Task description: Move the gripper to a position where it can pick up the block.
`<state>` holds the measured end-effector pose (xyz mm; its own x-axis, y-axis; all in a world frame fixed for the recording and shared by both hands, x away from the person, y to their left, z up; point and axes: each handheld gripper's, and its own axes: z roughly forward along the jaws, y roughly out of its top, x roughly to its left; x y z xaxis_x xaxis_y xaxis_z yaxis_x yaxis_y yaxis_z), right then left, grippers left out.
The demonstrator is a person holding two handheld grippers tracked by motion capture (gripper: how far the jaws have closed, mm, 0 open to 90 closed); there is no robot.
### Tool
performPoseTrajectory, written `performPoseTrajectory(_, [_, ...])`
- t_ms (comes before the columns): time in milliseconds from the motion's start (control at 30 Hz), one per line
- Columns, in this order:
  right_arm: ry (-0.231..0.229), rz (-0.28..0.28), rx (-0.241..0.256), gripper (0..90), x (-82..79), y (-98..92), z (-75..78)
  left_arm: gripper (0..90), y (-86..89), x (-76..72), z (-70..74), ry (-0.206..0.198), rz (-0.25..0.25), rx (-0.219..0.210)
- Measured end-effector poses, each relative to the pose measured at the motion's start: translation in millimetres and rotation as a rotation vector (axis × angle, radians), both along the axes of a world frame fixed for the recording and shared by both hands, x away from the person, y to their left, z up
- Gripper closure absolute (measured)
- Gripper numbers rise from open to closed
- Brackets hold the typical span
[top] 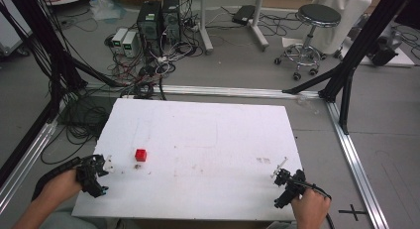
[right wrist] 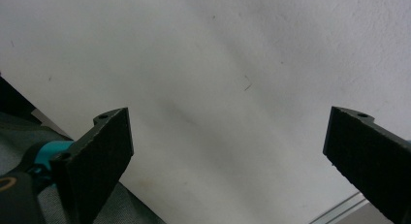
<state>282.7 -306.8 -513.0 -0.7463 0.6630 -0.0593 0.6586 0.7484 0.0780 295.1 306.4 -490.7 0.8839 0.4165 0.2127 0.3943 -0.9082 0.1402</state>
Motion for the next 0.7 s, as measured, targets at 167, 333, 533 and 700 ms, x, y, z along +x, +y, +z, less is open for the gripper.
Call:
performPoseTrajectory(167, [-0.003, 0.002, 0.003, 3.1, 0.2, 1.1, 0.1, 21.6, -2.7, 9.8, 2.5, 0.007, -0.058, 0.021])
performPoseTrajectory(333, [0.001, 0.003, 0.003, 3.1, 0.6, 1.0, -0.6, 21.6, -6.7, 18.0, 5.2, 0.015, -0.113, 0.034])
performPoseTrajectory(533, [0.002, 0.000, 0.009, 3.1, 0.5, -0.1, -0.8, 21.6, -15.0, 33.9, 7.4, 0.032, -0.189, 0.066])
performPoseTrajectory(700, [-0.004, -0.004, 0.013, 3.1, 0.3, -0.3, -0.3, 21.6, -18.7, 43.2, 8.4, 0.033, -0.231, 0.073])
